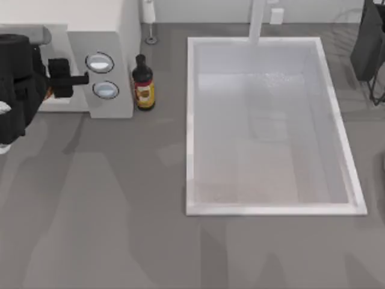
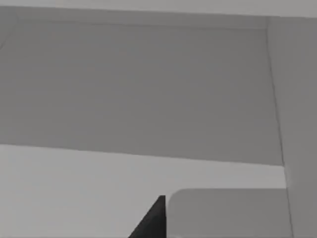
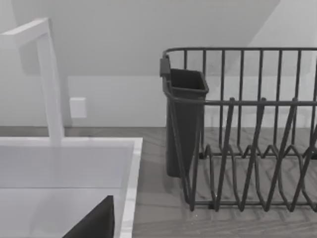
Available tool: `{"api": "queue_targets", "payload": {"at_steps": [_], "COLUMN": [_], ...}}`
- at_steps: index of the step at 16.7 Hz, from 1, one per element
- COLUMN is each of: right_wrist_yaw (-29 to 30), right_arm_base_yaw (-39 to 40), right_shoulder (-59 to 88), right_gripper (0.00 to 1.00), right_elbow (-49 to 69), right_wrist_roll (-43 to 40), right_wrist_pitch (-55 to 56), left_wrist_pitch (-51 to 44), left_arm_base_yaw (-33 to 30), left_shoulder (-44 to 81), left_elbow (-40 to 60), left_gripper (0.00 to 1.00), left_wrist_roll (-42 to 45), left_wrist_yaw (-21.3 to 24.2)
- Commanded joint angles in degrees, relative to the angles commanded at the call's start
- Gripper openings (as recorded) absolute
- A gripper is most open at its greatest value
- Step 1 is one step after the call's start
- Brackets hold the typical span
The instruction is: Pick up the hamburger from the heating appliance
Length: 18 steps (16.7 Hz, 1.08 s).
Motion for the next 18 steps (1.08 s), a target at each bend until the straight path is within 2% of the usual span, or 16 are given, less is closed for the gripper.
{"api": "queue_targets", "payload": {"at_steps": [4,7,14,18], "right_wrist_yaw": [0.0,0.0,0.0,0.0], "right_arm_base_yaw": [0.0,0.0,0.0,0.0], "right_shoulder": [0.0,0.0,0.0,0.0], "right_gripper": [1.0,1.0,1.0,1.0], "right_elbow": [0.0,0.0,0.0,0.0], "right_wrist_roll": [0.0,0.0,0.0,0.0], "right_wrist_pitch": [0.0,0.0,0.0,0.0], "left_wrist_pitch": [-3.2,-4.3,-3.4,5.6], "left_arm_base_yaw": [-5.6,-7.6,-7.0,-7.4], "left_shoulder": [-14.2,-18.5,-17.1,-8.9], "left_elbow": [-13.5,-17.8,-18.2,-20.1], "left_gripper": [0.0,0.0,0.0,0.0], "left_wrist_roll": [-1.7,-2.4,-2.3,-2.3], "left_wrist_yaw": [-5.1,-7.0,-7.0,-7.2]}}
